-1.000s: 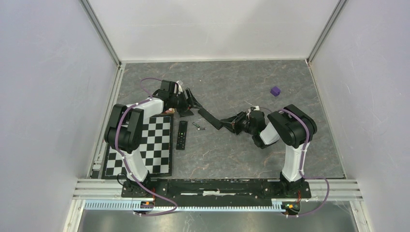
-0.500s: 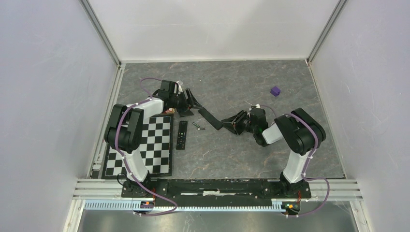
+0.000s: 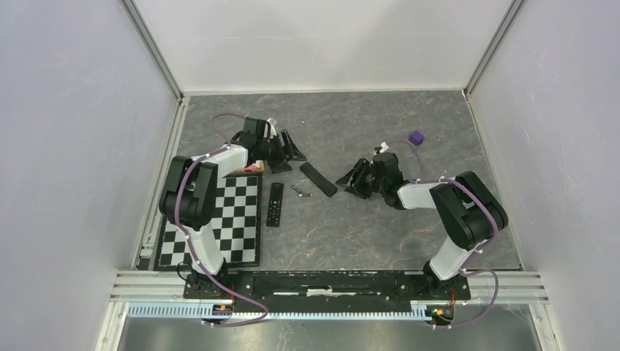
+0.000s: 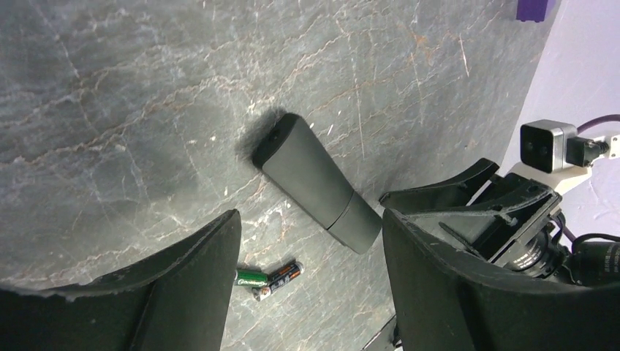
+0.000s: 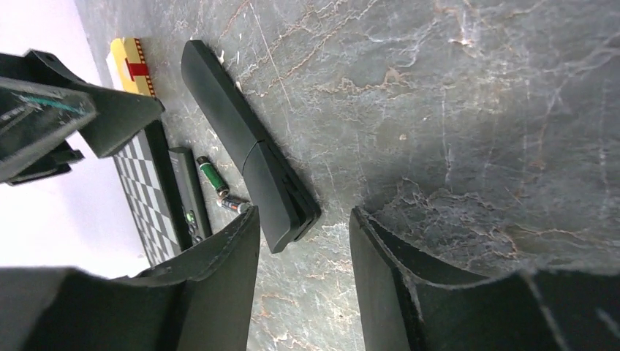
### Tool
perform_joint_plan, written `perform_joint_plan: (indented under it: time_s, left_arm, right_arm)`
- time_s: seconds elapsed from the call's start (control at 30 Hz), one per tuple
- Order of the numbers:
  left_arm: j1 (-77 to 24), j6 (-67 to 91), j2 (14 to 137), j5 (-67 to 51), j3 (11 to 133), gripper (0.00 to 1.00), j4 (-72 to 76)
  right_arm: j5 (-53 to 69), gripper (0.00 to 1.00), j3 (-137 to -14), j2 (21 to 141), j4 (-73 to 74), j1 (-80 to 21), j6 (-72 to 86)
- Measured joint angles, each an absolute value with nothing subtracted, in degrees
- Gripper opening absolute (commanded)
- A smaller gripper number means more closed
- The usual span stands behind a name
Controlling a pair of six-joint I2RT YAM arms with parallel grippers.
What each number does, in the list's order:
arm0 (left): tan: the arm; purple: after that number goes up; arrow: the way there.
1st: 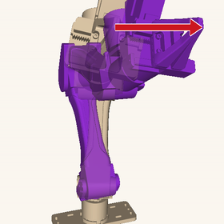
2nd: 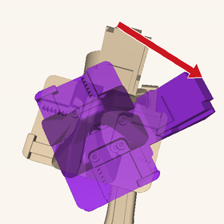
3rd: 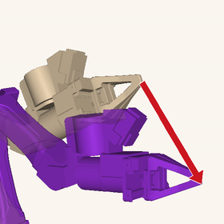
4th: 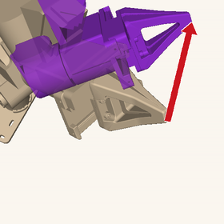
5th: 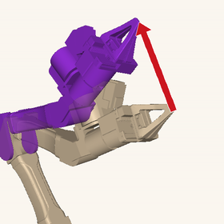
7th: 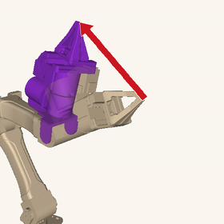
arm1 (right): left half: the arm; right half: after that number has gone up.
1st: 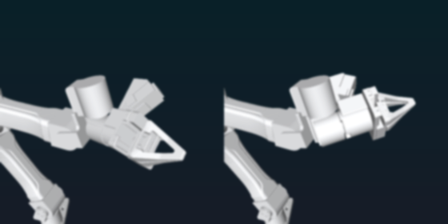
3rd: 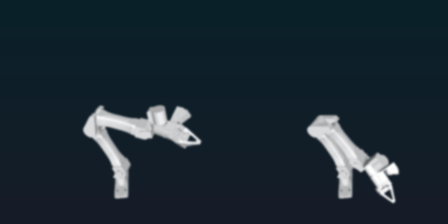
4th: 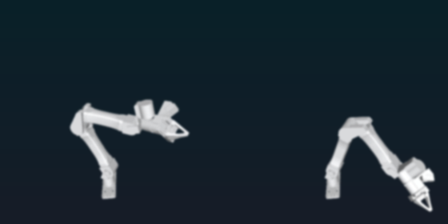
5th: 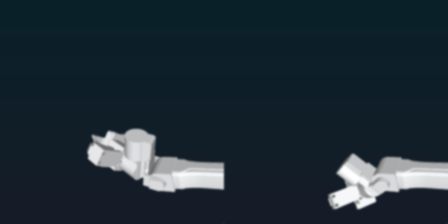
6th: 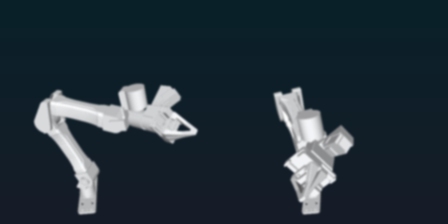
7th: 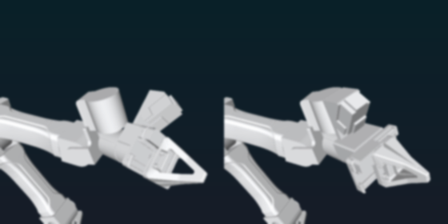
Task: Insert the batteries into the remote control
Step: Load the battery cover into the remote control.
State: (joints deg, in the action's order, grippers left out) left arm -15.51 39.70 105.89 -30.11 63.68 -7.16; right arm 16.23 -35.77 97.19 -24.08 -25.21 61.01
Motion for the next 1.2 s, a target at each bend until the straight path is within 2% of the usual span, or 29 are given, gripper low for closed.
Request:
perform_joint_plan:
  time_s: [0.37,0.83,0.93,1.1,1.2]
  left_arm:
    - [-15.51,37.89,111.15,-30.41,70.08,0.77,-7.14]
    - [-16.51,36.60,115.35,-32.12,71.50,0.77,-5.37]
    - [-16.53,36.60,115.42,-32.32,71.48,0.75,-5.21]
    - [-16.64,36.58,115.57,-33.08,69.93,0.62,-3.77]
    - [-16.32,36.60,115.26,-33.10,68.36,0.59,-1.98]
  right_arm:
    - [14.68,0.57,-40.07,97.43,-15.92,-28.45,60.03]
    - [15.88,0.60,-39.94,97.58,-15.70,-29.98,66.61]
    - [16.23,0.56,-40.25,98.32,-16.40,-30.00,67.07]
    - [16.45,0.48,-40.99,100.07,-17.67,-30.02,67.83]
    - [16.19,0.44,-41.04,100.18,-17.15,-30.00,67.85]
